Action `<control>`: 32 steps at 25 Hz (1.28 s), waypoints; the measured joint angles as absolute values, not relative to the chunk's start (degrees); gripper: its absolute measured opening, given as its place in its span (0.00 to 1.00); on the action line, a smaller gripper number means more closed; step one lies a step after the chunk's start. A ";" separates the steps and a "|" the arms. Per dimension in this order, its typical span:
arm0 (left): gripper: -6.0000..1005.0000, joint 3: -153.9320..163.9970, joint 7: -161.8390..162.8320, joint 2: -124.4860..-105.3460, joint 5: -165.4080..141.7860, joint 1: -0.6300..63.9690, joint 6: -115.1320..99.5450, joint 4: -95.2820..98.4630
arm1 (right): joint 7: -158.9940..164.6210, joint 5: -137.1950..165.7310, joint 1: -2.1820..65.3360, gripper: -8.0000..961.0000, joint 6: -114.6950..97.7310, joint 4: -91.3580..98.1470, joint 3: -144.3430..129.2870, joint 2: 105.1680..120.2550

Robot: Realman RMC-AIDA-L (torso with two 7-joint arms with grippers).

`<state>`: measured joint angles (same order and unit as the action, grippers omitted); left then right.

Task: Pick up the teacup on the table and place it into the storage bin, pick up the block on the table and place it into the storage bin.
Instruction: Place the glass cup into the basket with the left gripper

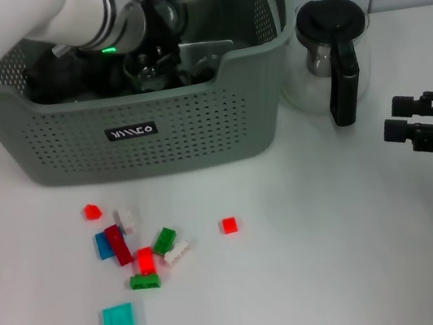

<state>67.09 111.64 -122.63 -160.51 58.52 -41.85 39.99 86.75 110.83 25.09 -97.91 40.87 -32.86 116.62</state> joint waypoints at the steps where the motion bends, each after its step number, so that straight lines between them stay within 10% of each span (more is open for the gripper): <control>1: 0.11 67.74 111.63 -122.65 -160.51 58.51 -41.86 39.95 | 86.75 110.83 25.06 0.63 -97.91 40.87 -32.92 116.63; 17: 0.13 68.57 112.40 -123.99 -162.18 58.12 -39.31 39.69 | 86.64 110.83 24.79 0.63 -97.98 40.87 -32.78 116.69; 32: 0.65 59.31 115.23 -123.59 -149.41 52.12 -58.86 63.82 | 86.52 110.83 25.14 0.63 -97.90 40.87 -32.78 116.36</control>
<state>59.31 115.23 -123.59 -149.41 52.12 -58.86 63.82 86.52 110.83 25.14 -97.90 40.87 -32.78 116.36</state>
